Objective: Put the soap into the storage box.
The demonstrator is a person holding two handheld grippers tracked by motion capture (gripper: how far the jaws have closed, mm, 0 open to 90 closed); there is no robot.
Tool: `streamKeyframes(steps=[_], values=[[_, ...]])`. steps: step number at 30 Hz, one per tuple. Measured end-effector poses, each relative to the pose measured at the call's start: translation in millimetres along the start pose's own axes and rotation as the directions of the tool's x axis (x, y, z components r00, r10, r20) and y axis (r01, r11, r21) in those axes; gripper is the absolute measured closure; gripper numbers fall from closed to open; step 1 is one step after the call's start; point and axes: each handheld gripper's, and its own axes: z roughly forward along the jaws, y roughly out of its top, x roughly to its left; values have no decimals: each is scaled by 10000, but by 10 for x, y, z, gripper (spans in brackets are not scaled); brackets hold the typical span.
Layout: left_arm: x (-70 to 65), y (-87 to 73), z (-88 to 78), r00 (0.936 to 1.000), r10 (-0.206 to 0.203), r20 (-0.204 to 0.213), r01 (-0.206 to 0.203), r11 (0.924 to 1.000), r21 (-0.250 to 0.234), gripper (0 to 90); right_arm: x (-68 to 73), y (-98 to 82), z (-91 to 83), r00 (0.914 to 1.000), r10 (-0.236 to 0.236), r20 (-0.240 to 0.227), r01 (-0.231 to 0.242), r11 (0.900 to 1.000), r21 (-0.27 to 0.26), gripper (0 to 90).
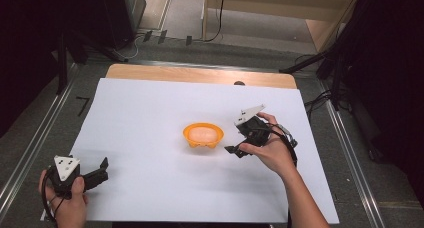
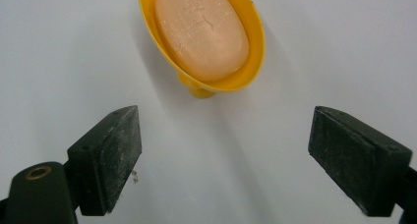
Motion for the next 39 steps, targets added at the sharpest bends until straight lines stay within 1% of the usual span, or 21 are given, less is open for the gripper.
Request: streamKeyframes(steps=[1, 2, 3, 4, 8, 10, 11, 12, 15, 16, 17, 19, 22, 24, 27, 28, 33, 36, 37, 38, 39], values=[[-2, -1, 1, 10000, 10, -13, -10, 10000, -15, 4, 0, 0, 0, 10000, 0, 0, 0, 10000, 0, 136], [-4, 0, 1, 10000, 17, -18, -17, 10000, -22, 4, 1, -23, -8, 9999, 98, 35, -98, 9999, -32, 136], [-4, 0, 2, 10000, 21, -20, -21, 10000, -11, 4, 7, -84, -21, 9994, 313, 140, -309, 9992, -267, 137], [-4, 0, 2, 10000, 24, -19, -24, 10000, -15, 4, 8, -104, -22, 9991, 380, 171, -376, 9989, -279, 136], [-5, -1, 3, 10000, 11, -22, -11, 10000, -18, 4, 9, -181, -33, 9979, 480, 445, -466, 9984, -326, 136], [-5, -1, 2, 10000, 37, -20, -37, 10000, -15, 4, -3, -250, -50, 9962, 780, 395, -755, 9953, -598, 136], [-5, -1, 0, 10000, 59, -23, -59, 10000, -20, 4, -3, -278, -57, 9950, 898, 434, -873, 9945, -574, 135], [-6, -1, 1, 10000, 53, -18, -53, 10000, -23, 4, -13, -335, -71, 9932, 946, 677, -898, 9934, -714, 138], [-6, -1, 1, 10000, 65, -24, -65, 10000, -26, 4, -21, -399, -86, 9919, 1119, 606, -1059, 9899, -947, 137], [-7, -1, 0, 10000, 48, -32, -48, 10000, -35, 4, -22, -428, -94, 9911, 1168, 636, -1107, 9896, -916, 137], [-6, -1, 0, 10000, 59, -30, -60, 10000, -25, 4, -25, -485, -112, 9887, 1258, 814, -1174, 9879, -1014, 139], [-8, -1, 1, 10000, 59, -38, -59, 10000, -31, 4, -29, -508, -119, 9883, 1307, 787, -1215, 9863, -1120, 138], [-10, -1, 0, 10000, 86, -46, -86, 10000, -37, 4, -39, -620, -148, 9850, 1548, 765, -1455, 9826, -1151, 136], [-10, -1, 0, 10000, 86, -49, -87, 10000, -40, 4, -37, -669, -160, 9836, 1616, 801, -1505, 9801, -1295, 137], [-10, -2, 0, 9999, 88, -53, -88, 10000, -37, 4, -33, -713, -171, 9820, 1676, 875, -1556, 9793, -1298, 137], [-10, -2, 0, 9999, 88, -57, -88, 10000, -41, 4, -34, -758, -177, 9811, 1640, 1030, -1506, 9804, -1271, 133], [-13, -2, 0, 9999, 105, -67, -105, 9999, -40, 4, -15, -846, -187, 9809, 1596, 1109, -1451, 9811, -1282, 133], [-13, -2, 1, 9999, 98, -58, -99, 9999, -53, 4, 3, -926, -206, 9784, 1755, 1096, -1603, 9778, -1351, 133], [-13, -1, 0, 9999, 104, -66, -104, 9999, -36, 4, 8, -947, -212, 9766, 1796, 1184, -1618, 9760, -1458, 136], [-13, -3, 1, 9999, 91, -55, -92, 9999, -73, 4, 14, -1013, -232, 9739, 1953, 1154, -1755, 9710, -1622, 136], [-12, -3, 0, 9999, 94, -53, -94, 9999, -66, 4, 12, -1036, -238, 9734, 1968, 1173, -1761, 9703, -1659, 135]])
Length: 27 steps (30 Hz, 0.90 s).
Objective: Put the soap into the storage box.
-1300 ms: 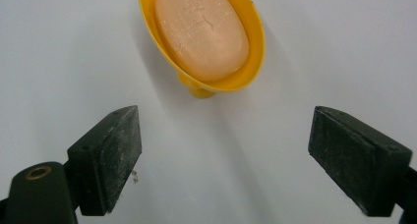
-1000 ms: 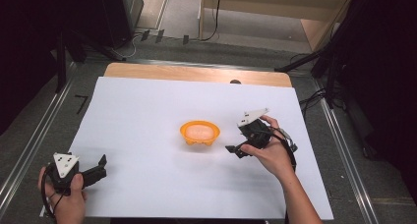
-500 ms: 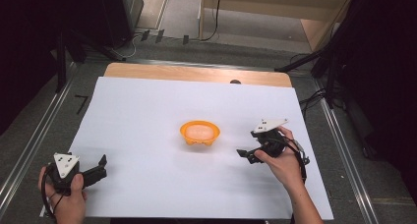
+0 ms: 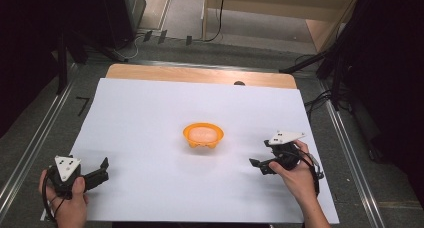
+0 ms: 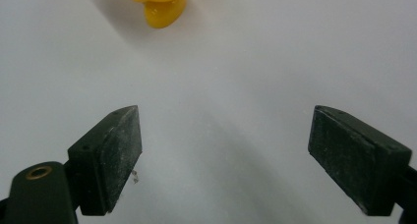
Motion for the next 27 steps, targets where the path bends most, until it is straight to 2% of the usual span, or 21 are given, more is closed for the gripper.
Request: streamKeyframes(steps=[8, 13, 18, 27], values=[[-2, 0, 0, 10000, 1, -9, -1, 10000, -13, 4, -59, -208, -109, 9984, 513, 257, -504, 9981, -345, 138], [-3, 0, 0, 10000, 7, -19, -7, 10000, -2, 4, -121, -376, -202, 9960, 850, 285, -831, 9946, -628, 138], [-4, -1, 0, 10000, 13, -26, -13, 10000, -37, 4, -166, -485, -264, 9948, 987, 269, -964, 9925, -745, 137], [-6, -2, -4, 10000, 15, -59, -15, 10000, -51, 4, -243, -765, -402, 9872, 1507, 521, -1446, 9839, -1053, 140]])
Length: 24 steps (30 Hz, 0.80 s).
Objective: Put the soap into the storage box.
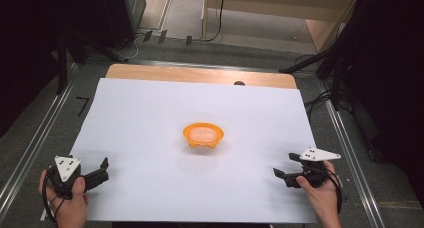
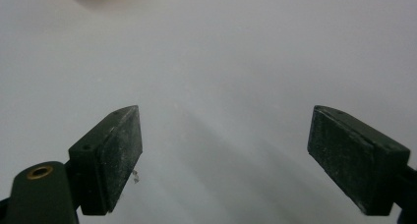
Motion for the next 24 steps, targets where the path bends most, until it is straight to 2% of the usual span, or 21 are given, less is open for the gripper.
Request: streamKeyframes(steps=[16, 24], values=[[-8, -1, -5, 10000, 38, -43, -38, 10000, -4, 4, -198, -317, -323, 9967, 609, 536, -582, 9971, -499, 140], [-5, -1, -8, 10000, -12, -59, 12, 10000, -11, 4, -227, -463, -437, 9937, 910, 648, -836, 9906, -1082, 143]])
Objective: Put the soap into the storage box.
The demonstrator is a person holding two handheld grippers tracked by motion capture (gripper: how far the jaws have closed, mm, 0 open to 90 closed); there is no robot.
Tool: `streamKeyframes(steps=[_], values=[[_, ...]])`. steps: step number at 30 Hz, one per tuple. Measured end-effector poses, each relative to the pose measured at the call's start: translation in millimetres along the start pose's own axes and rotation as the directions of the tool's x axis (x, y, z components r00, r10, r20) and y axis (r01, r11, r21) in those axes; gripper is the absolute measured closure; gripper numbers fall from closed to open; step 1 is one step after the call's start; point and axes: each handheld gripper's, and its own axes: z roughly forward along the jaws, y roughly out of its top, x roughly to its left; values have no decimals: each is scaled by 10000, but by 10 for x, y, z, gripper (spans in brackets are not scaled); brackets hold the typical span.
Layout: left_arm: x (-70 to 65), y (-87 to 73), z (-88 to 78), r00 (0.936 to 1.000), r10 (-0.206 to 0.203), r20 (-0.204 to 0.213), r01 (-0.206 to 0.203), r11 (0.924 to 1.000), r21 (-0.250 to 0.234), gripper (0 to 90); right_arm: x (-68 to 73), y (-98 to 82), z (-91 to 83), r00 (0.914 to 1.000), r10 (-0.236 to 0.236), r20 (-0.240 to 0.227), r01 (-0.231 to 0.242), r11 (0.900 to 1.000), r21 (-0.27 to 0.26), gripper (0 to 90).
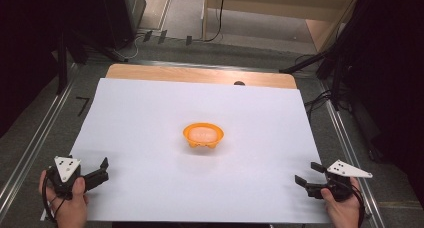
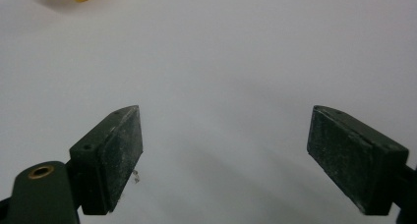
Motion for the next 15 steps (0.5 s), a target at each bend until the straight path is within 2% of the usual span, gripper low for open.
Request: streamKeyframes(steps=[5, 8, 10, 12, 14, 15], values=[[0, 0, 2, 10000, 4, 5, -4, 10000, 2, 4, -13, -107, -45, 9995, 309, 13, -309, 9992, -248, 144], [0, 0, 0, 10000, 6, -3, -6, 10000, -3, 4, -6, -119, -72, 9995, 297, 74, -293, 9985, -460, 143], [4, 1, 4, 10000, -1, 39, 1, 10000, 3, 4, 9, -110, -75, 9996, 282, -67, -285, 9987, -424, 135], [4, 1, 6, 10000, -6, 33, 6, 10000, 4, 4, 57, -2, -84, 9998, 155, -125, -156, 9999, -65, 129], [2, 2, 10, 10000, 19, 31, -19, 10000, 23, 4, 118, 139, -112, 10000, -88, -15, 88, 9999, -118, 136], [2, 2, 10, 10000, 28, 40, -28, 10000, 29, 4, 177, 356, -115, 9997, -189, -157, 182, 9990, -420, 144]])
